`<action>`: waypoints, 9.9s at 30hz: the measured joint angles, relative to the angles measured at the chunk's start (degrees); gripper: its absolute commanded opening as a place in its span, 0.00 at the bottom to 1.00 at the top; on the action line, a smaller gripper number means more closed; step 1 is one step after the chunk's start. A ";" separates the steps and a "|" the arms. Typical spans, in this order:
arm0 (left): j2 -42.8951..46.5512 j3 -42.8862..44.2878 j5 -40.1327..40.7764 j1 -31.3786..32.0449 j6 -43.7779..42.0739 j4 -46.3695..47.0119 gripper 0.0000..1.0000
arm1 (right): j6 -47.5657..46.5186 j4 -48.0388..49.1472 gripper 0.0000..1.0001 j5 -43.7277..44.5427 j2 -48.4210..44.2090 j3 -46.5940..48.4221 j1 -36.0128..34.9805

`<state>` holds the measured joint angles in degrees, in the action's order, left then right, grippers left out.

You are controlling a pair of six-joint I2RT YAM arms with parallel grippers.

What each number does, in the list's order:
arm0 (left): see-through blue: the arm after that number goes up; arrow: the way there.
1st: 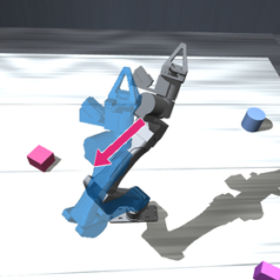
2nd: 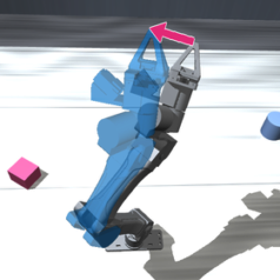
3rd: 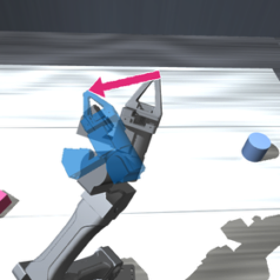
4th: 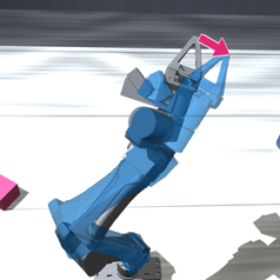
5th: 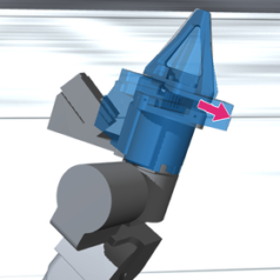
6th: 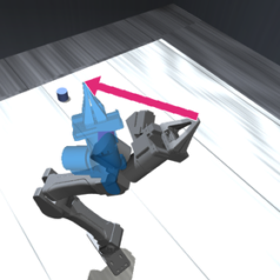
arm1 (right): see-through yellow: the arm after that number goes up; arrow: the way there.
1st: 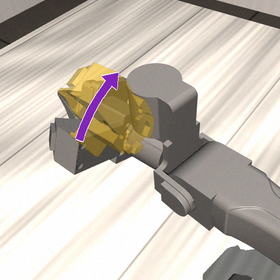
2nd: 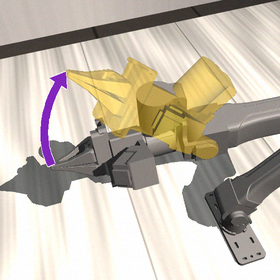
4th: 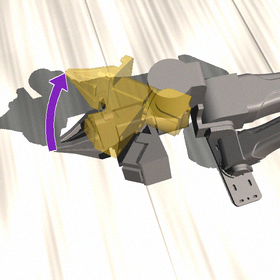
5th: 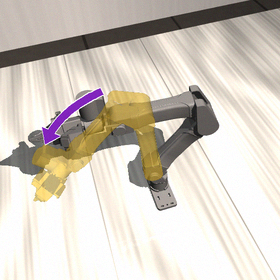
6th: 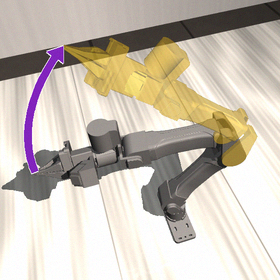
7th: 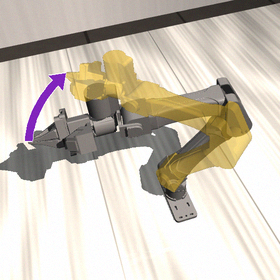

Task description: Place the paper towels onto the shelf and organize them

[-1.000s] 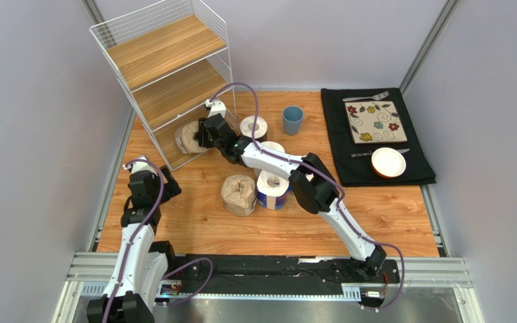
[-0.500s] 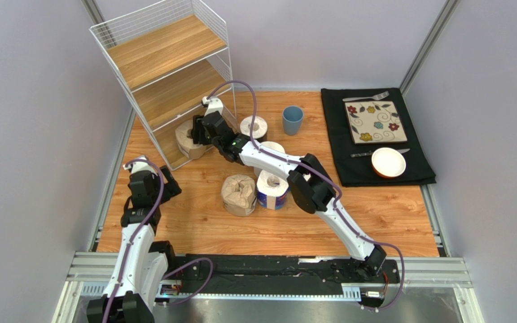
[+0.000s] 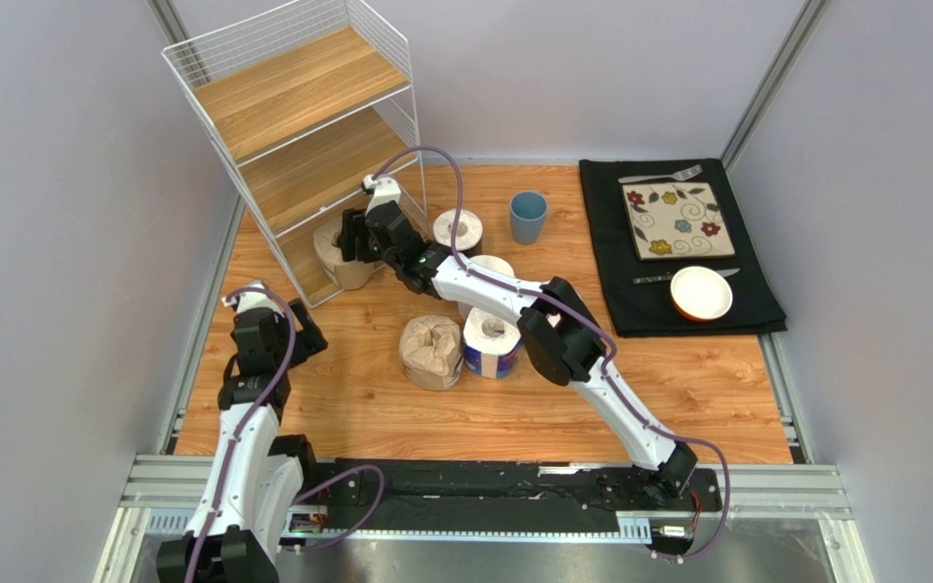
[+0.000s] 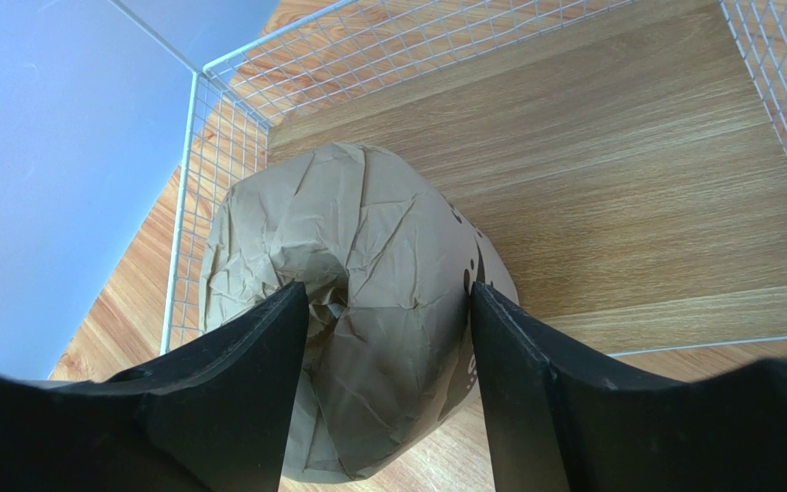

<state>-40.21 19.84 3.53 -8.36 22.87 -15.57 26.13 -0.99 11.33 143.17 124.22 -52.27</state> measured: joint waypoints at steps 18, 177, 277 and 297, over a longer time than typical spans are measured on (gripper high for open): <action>0.00 0.00 0.00 0.00 0.00 -0.02 0.89 | -0.02 3.80 0.66 -2.97 -8.39 -7.13 0.00; -1.11 -0.42 -2.12 0.00 0.44 -1.99 0.88 | -13.29 -41.59 0.50 -18.91 -55.15 -45.79 -6.21; -1.22 -0.42 -2.21 0.00 0.44 -2.47 0.88 | -16.00 -37.79 0.60 -9.92 -37.11 -37.16 -2.58; -1.22 -0.42 -2.23 0.00 0.46 -2.64 0.88 | -15.96 -38.16 0.33 -12.94 -35.45 -35.47 -1.81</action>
<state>-41.43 19.42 1.30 -8.36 23.33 -18.22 10.17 -39.16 -1.61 107.72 88.75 -54.08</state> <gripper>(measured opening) 0.880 0.389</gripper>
